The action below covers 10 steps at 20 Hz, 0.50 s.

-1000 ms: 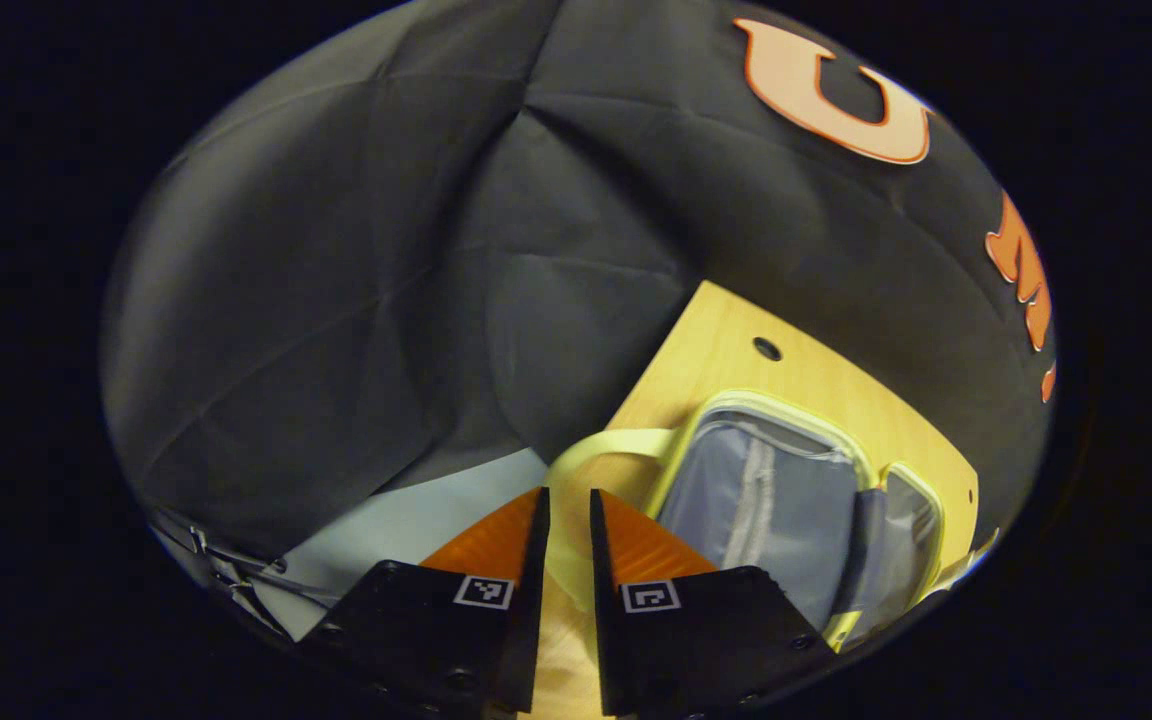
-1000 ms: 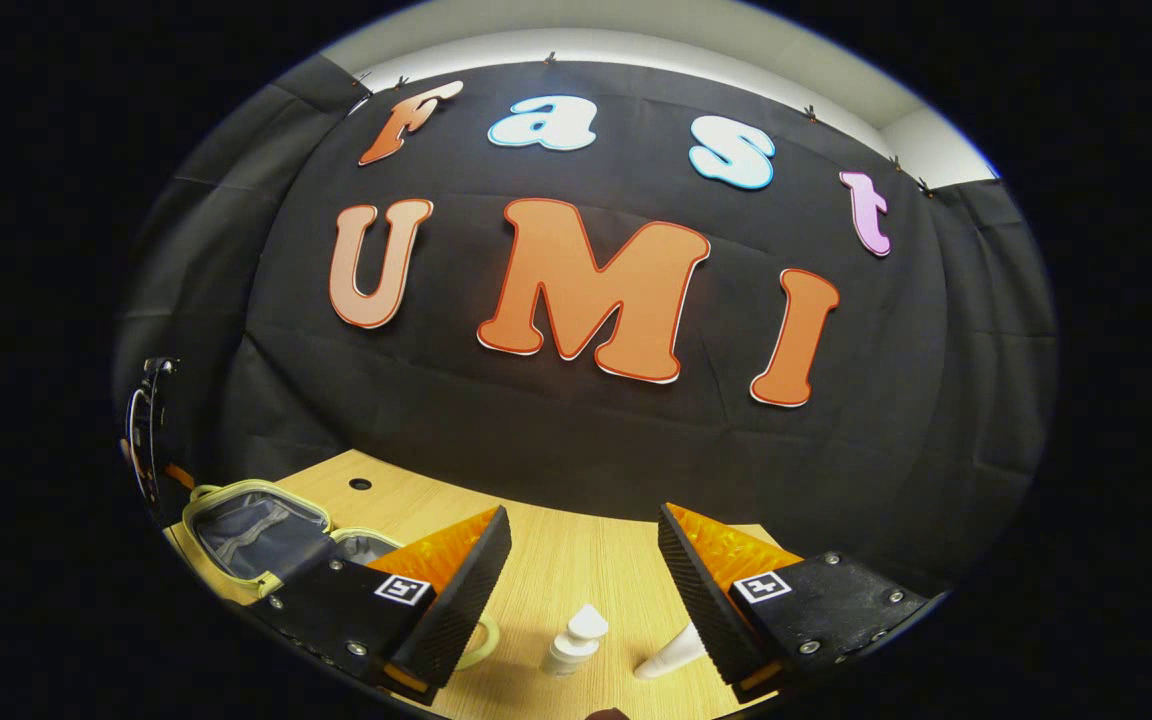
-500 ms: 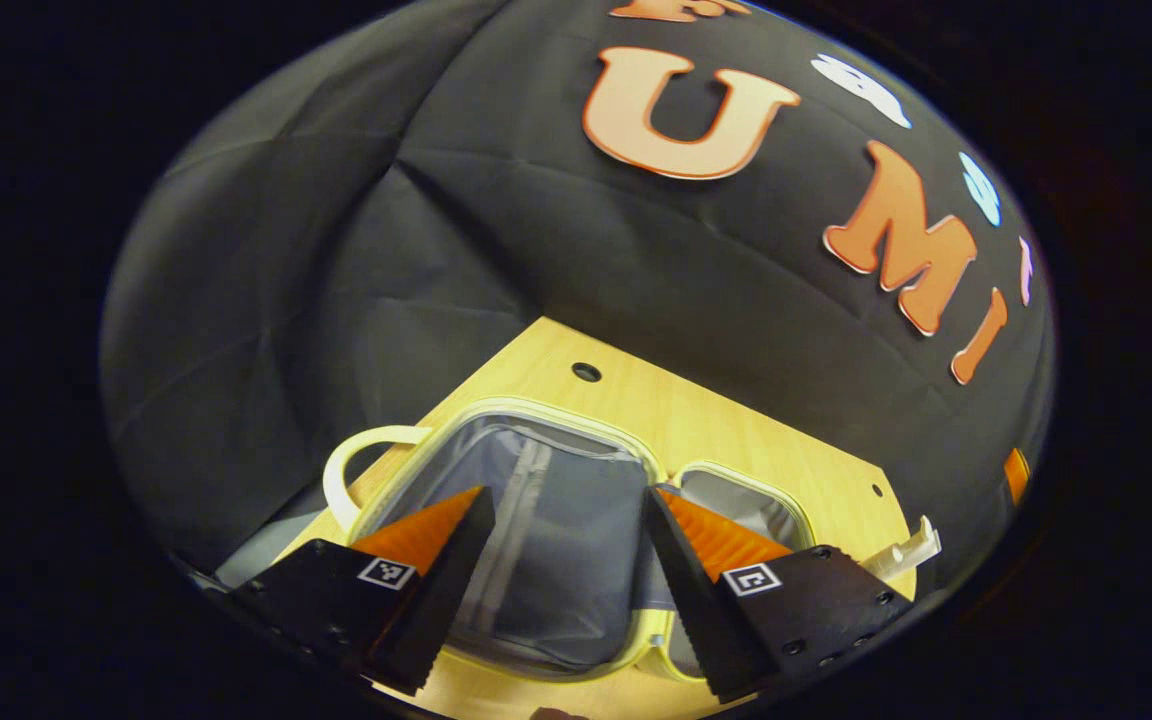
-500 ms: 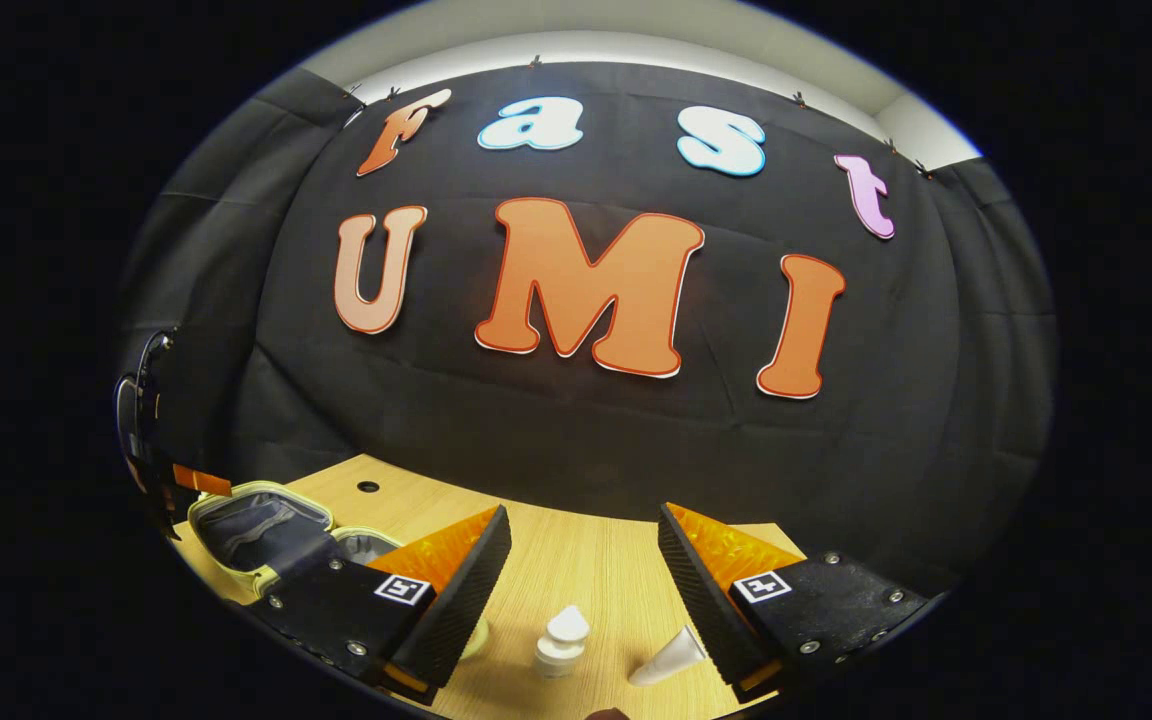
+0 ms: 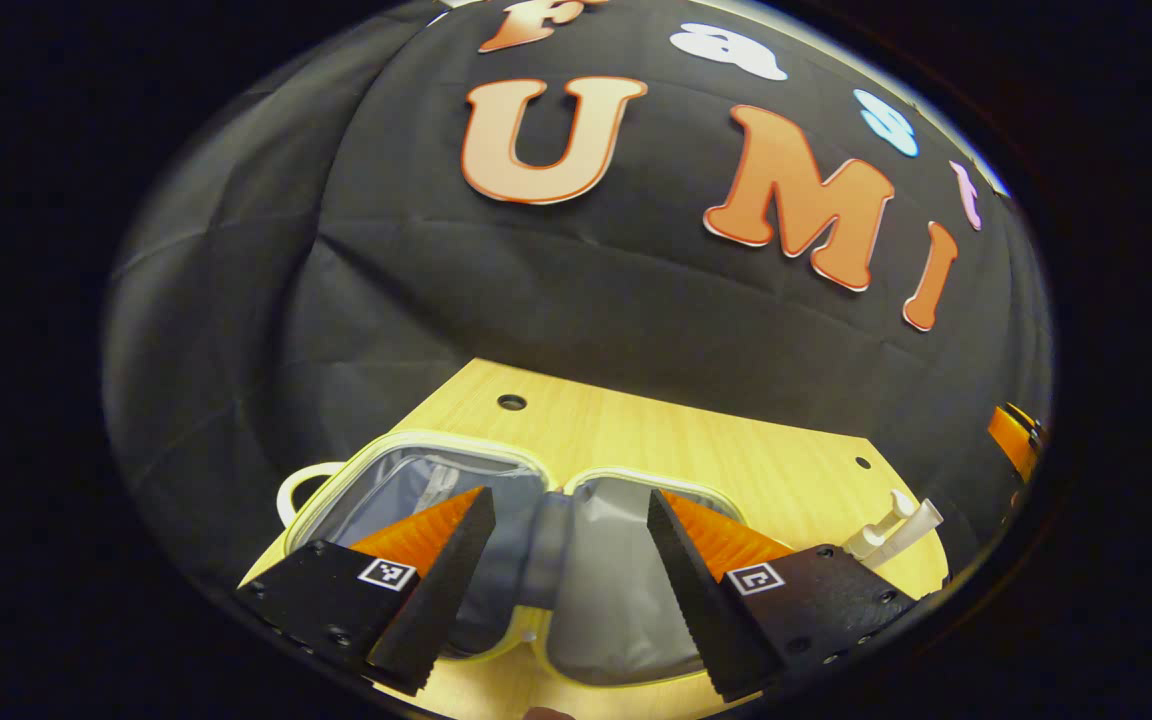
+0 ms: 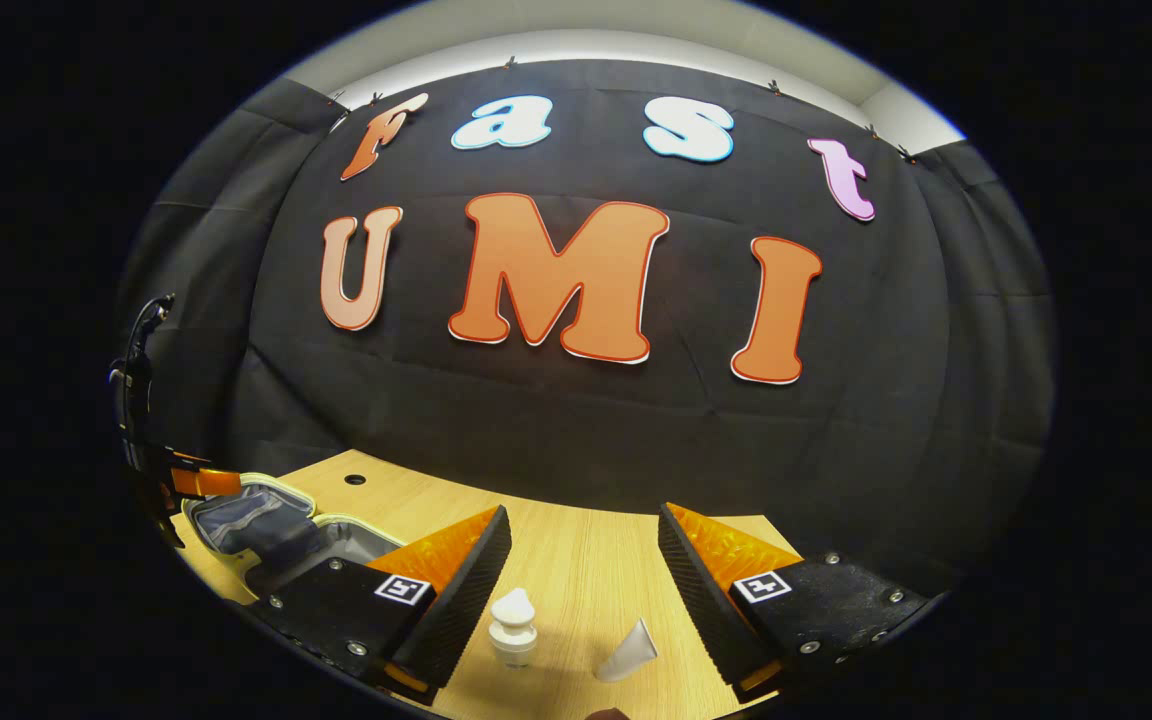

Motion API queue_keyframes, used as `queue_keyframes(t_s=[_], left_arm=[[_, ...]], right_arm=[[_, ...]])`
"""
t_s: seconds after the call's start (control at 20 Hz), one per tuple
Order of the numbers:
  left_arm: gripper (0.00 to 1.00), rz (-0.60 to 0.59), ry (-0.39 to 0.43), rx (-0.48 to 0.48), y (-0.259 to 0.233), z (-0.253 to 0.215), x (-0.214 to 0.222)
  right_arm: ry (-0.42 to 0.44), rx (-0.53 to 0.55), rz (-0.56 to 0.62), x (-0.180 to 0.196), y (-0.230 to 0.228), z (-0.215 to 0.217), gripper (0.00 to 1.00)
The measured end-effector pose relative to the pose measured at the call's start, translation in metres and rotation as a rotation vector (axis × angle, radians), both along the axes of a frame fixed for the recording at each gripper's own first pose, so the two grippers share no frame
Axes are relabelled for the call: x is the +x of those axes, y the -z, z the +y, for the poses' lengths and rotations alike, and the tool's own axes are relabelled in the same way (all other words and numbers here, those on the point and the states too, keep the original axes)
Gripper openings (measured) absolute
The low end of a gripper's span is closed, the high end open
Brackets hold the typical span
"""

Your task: First open the suitcase, pack the skin care products into it, and then close the suitcase.

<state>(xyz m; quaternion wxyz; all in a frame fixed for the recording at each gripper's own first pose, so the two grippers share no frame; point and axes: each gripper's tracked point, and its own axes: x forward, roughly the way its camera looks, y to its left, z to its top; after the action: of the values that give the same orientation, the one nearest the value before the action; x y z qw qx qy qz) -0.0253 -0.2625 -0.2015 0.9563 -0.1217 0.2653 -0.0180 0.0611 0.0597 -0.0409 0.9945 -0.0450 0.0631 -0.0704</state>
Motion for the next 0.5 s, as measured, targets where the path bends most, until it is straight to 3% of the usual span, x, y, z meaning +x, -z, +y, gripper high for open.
queue_keyframes(t_s=[0.5], left_arm=[[0.98,-0.085,0.185,0.065,-0.015,-0.130,0.002]], right_arm=[[0.012,0.055,0.076,-0.013,0.051,-0.029,0.95]])
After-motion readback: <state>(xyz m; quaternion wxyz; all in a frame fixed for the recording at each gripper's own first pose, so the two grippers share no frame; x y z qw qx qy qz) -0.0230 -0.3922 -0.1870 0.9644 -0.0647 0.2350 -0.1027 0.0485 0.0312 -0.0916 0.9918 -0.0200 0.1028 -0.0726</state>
